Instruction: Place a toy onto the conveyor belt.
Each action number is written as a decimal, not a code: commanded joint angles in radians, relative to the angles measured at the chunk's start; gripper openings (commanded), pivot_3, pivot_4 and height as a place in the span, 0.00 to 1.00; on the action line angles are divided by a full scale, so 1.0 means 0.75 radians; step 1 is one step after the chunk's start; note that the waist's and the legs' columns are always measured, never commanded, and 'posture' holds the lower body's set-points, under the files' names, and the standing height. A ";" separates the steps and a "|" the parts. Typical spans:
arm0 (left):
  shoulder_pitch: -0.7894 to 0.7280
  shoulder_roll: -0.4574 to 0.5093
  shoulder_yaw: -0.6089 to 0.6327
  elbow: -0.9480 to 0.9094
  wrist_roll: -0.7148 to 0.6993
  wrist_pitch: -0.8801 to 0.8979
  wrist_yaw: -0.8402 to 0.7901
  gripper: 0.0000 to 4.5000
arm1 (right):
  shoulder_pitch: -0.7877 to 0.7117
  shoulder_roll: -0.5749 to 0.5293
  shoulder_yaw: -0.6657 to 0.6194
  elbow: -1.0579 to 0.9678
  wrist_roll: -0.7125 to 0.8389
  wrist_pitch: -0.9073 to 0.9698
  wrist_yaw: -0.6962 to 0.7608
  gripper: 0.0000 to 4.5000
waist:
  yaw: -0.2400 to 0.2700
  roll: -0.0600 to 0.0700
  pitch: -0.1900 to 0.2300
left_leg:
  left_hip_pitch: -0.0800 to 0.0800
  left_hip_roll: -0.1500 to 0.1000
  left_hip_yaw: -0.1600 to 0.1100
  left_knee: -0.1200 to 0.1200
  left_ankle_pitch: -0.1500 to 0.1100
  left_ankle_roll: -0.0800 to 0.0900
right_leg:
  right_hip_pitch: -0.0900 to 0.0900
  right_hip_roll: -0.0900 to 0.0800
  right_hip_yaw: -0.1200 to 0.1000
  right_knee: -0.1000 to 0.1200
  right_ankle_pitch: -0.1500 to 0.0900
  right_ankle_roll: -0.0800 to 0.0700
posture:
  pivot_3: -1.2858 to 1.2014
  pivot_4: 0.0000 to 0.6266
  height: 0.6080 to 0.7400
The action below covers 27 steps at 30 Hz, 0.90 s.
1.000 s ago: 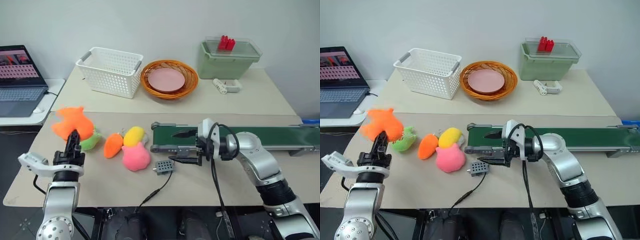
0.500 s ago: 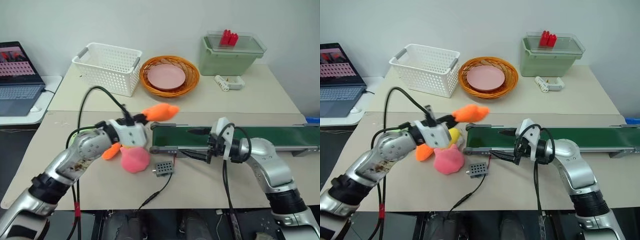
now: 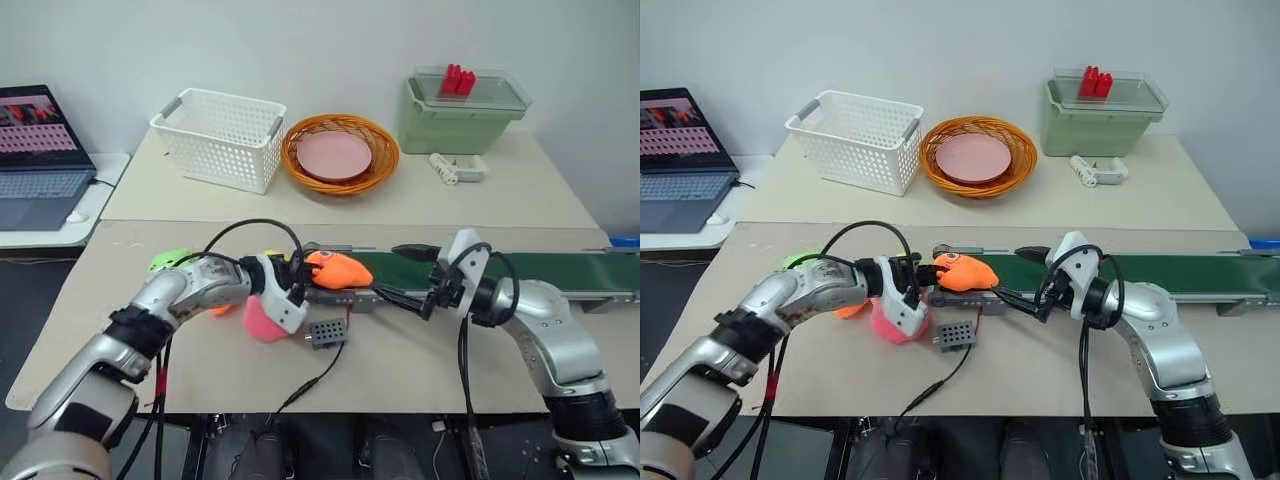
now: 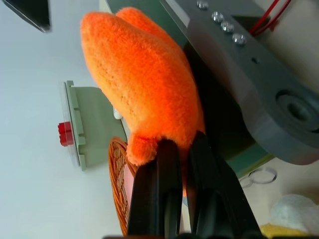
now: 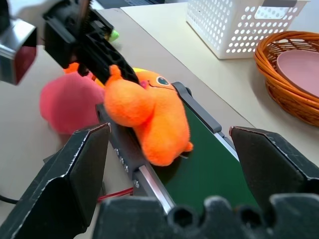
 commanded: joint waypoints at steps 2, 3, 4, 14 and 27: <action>-0.070 -0.043 -0.062 0.153 0.134 -0.012 0.053 0.03 | 0.011 -0.025 -0.055 -0.081 0.023 0.022 -0.025 1.00 | -0.006 0.000 0.000 | 0.000 -0.001 0.001 0.001 0.000 0.003 | 0.000 -0.001 0.001 -0.001 0.004 0.000 | 0.52 0.24 1.00; -0.080 -0.051 -0.076 0.166 0.147 -0.033 0.064 0.03 | 0.014 -0.027 -0.058 -0.085 0.021 0.026 -0.030 1.00 | -0.006 0.000 0.000 | 0.000 -0.001 0.001 0.002 0.000 0.003 | 0.001 -0.002 0.002 0.000 0.005 0.000 | 0.52 0.24 1.00; -0.085 -0.058 -0.085 0.175 0.150 -0.049 0.069 0.03 | 0.017 -0.030 -0.061 -0.090 0.022 0.029 -0.033 1.00 | -0.006 0.000 0.000 | 0.000 -0.001 0.001 0.003 0.000 0.004 | 0.001 -0.002 0.002 -0.001 0.006 0.001 | 0.52 0.24 1.00; -0.109 -0.091 -0.105 0.282 0.175 -0.034 0.076 0.10 | 0.029 -0.029 -0.064 -0.119 0.024 0.051 -0.045 1.00 | -0.006 0.000 0.000 | 0.000 -0.001 0.001 0.009 -0.001 0.005 | 0.003 -0.003 0.002 0.000 0.008 0.001 | 0.52 0.24 1.00; -0.162 -0.131 -0.100 0.382 0.166 0.059 0.094 0.73 | 0.032 -0.029 -0.063 -0.139 0.033 0.075 -0.049 1.00 | -0.008 0.000 -0.001 | 0.015 -0.001 0.000 0.014 -0.008 0.016 | 0.021 -0.008 0.002 0.000 0.006 0.007 | 0.52 0.24 1.00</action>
